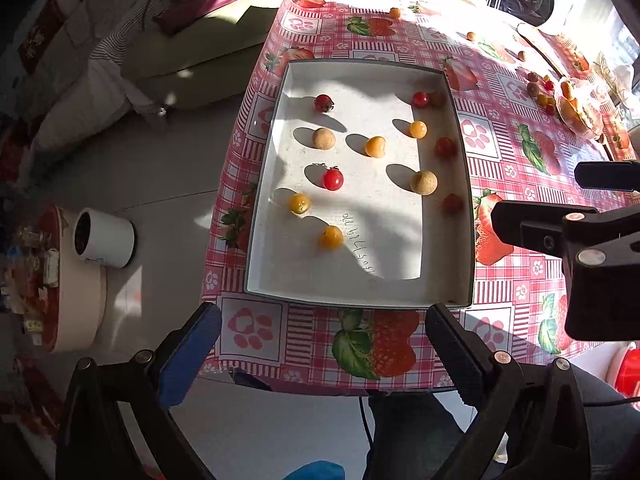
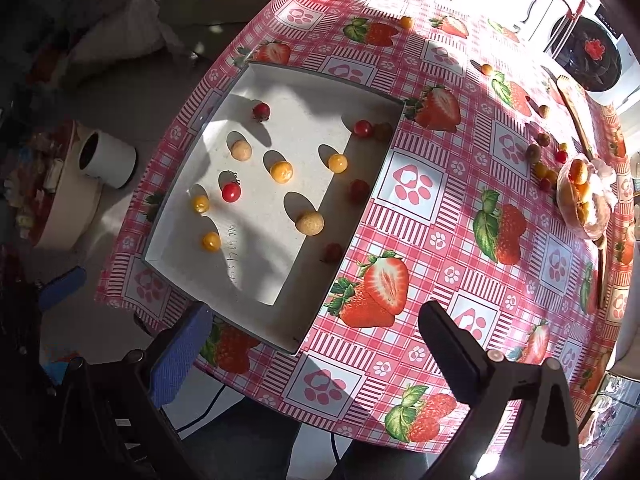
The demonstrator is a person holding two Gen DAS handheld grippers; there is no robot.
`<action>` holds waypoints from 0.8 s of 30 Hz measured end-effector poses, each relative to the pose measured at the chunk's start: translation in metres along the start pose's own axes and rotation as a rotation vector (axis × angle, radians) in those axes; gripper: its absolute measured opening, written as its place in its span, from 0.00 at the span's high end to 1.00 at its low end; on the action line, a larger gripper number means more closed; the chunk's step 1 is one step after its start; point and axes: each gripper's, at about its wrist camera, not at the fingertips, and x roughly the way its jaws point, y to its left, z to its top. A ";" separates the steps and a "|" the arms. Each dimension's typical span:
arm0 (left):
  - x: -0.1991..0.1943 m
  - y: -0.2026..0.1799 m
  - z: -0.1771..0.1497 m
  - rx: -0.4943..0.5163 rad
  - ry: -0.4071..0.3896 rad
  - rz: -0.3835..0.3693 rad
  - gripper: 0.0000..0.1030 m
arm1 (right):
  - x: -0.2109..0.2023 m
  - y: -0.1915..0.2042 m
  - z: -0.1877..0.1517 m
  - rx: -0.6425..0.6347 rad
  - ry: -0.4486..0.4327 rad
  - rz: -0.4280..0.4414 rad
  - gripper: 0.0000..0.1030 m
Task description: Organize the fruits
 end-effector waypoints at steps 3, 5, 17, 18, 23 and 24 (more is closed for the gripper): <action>-0.001 -0.002 0.000 0.009 -0.008 0.012 0.01 | 0.000 0.001 0.000 -0.003 -0.002 -0.002 0.00; -0.002 -0.001 0.000 0.008 -0.010 0.007 0.01 | 0.000 0.001 0.000 -0.003 0.000 -0.001 0.00; 0.000 0.005 -0.001 -0.004 -0.003 -0.006 0.01 | 0.003 0.001 -0.002 0.001 0.012 -0.002 0.00; 0.000 0.004 -0.001 -0.002 -0.003 -0.007 0.01 | 0.003 0.001 -0.002 0.001 0.012 -0.002 0.00; 0.000 0.004 -0.001 0.005 -0.005 -0.007 0.01 | 0.003 0.002 -0.002 0.003 0.012 -0.004 0.00; 0.000 0.004 -0.001 0.005 -0.005 -0.007 0.01 | 0.003 0.002 -0.001 0.004 0.012 -0.005 0.00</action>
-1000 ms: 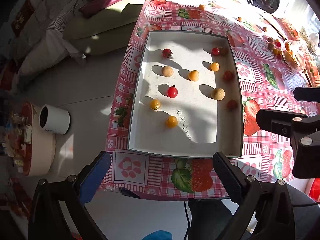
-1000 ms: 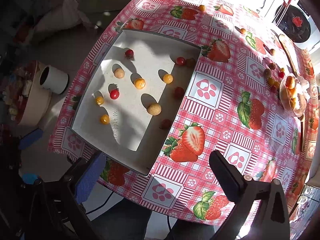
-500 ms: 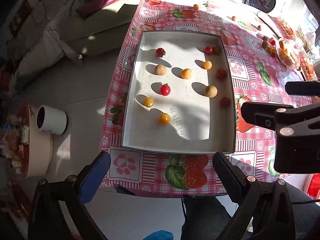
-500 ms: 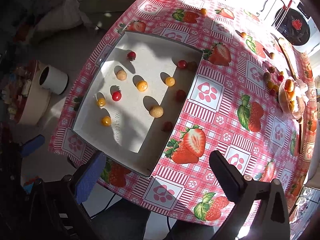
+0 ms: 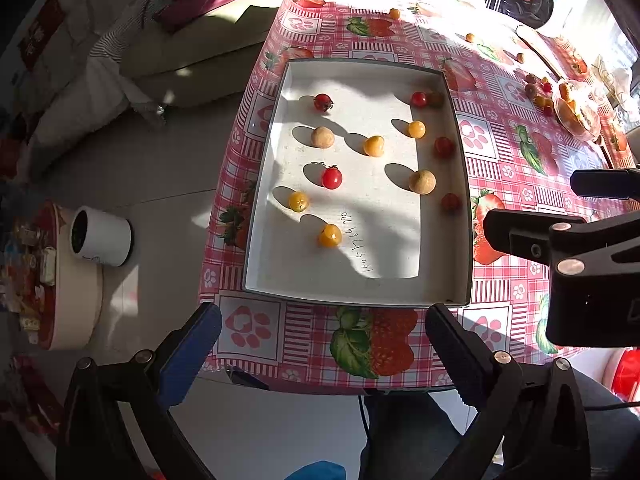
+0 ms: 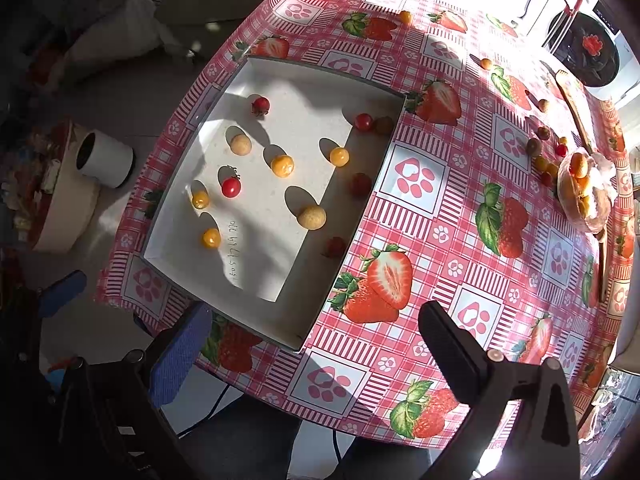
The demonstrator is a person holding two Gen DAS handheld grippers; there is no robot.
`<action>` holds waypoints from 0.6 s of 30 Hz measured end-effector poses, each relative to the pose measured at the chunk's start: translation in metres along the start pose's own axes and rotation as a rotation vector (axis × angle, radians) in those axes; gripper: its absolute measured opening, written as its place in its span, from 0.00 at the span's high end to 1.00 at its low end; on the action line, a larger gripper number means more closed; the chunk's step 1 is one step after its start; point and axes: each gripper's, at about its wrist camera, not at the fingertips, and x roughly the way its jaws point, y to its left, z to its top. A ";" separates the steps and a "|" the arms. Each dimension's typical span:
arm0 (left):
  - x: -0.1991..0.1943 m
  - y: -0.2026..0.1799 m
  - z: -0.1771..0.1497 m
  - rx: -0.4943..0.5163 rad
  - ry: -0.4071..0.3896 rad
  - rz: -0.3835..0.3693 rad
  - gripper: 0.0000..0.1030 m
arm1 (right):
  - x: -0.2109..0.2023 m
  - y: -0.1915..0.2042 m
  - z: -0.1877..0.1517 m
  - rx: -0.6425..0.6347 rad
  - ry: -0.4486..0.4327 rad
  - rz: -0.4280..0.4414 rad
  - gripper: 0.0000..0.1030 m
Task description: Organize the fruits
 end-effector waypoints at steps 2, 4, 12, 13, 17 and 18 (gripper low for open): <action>0.000 0.000 0.000 -0.001 0.001 -0.002 0.01 | 0.001 -0.001 -0.001 -0.004 0.001 -0.001 0.00; 0.000 0.000 0.000 0.000 0.001 -0.001 0.01 | 0.001 -0.001 -0.001 -0.007 0.003 -0.001 0.00; 0.001 0.000 0.001 0.006 0.004 -0.004 0.01 | 0.002 -0.001 -0.001 -0.012 0.004 -0.002 0.00; 0.001 0.000 0.001 0.005 0.004 -0.003 0.01 | 0.002 -0.001 -0.001 -0.012 0.004 -0.002 0.00; 0.003 0.000 0.002 0.011 0.006 -0.006 0.01 | 0.003 -0.001 -0.001 -0.015 0.005 -0.002 0.00; 0.004 0.000 0.002 0.015 0.007 -0.007 0.01 | 0.003 0.000 -0.001 -0.016 0.006 -0.001 0.00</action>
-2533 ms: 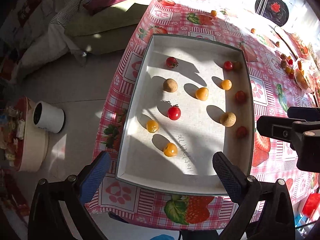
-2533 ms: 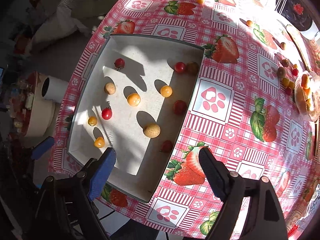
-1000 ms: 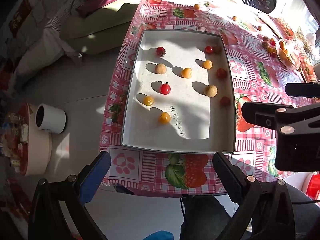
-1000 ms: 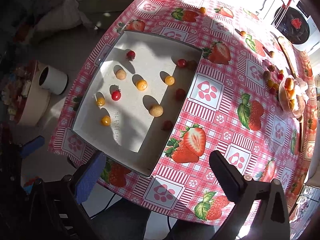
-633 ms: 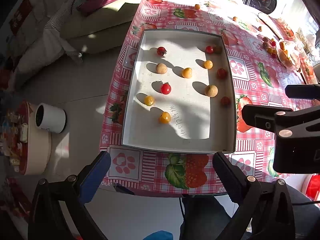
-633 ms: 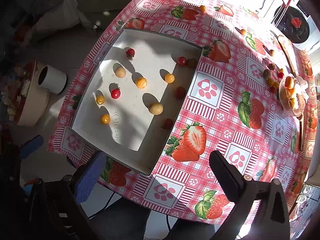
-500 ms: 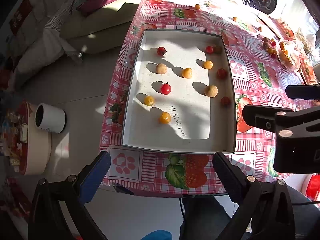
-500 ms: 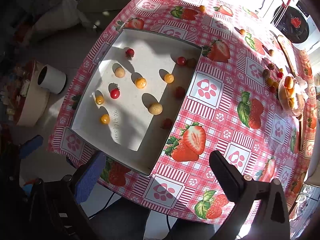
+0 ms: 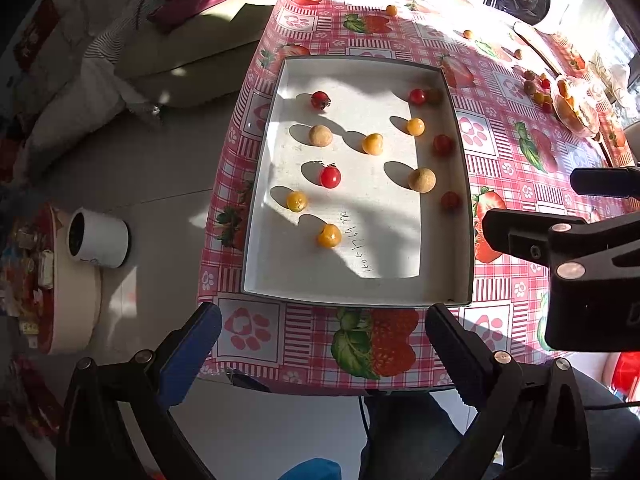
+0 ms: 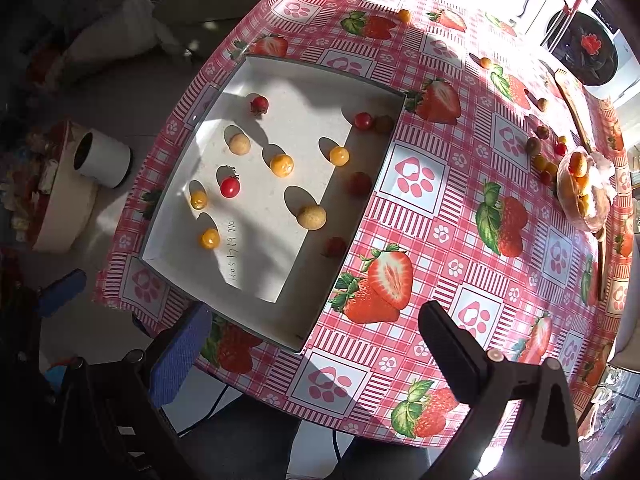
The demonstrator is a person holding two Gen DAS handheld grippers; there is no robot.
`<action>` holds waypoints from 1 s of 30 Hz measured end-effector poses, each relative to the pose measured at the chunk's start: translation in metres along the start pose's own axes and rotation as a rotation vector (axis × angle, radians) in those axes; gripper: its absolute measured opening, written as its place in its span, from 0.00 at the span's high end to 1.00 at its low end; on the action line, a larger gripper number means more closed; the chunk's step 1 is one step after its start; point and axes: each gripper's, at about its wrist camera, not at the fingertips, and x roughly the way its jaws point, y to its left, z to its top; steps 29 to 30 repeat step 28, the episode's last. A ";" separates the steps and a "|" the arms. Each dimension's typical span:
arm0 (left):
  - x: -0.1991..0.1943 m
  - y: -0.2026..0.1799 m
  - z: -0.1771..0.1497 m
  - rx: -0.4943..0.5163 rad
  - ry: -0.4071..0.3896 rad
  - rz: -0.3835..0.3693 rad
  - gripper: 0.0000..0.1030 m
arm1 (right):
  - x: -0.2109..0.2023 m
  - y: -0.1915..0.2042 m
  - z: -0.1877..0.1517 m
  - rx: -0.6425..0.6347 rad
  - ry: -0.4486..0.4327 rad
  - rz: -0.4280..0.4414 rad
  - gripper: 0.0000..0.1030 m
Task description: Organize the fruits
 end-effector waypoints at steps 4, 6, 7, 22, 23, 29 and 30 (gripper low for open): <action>0.000 -0.001 0.000 0.003 0.001 -0.001 0.01 | 0.001 0.000 0.000 -0.005 0.002 0.000 0.00; 0.001 0.000 0.001 0.008 0.003 -0.003 0.01 | 0.001 0.000 0.000 -0.006 0.002 0.000 0.00; 0.001 0.000 0.002 0.011 0.004 -0.003 0.01 | 0.001 0.000 0.001 -0.006 0.002 0.000 0.00; 0.006 0.009 0.006 -0.009 0.009 -0.021 0.01 | 0.003 0.001 0.003 -0.002 0.005 -0.002 0.00; 0.005 0.010 0.007 -0.009 0.003 -0.025 0.01 | 0.003 0.001 0.003 -0.004 0.005 -0.001 0.00; 0.003 0.009 0.008 0.002 -0.009 -0.028 0.01 | 0.003 0.000 0.003 -0.005 0.005 -0.002 0.00; 0.003 0.009 0.008 0.002 -0.009 -0.028 0.01 | 0.003 0.000 0.003 -0.005 0.005 -0.002 0.00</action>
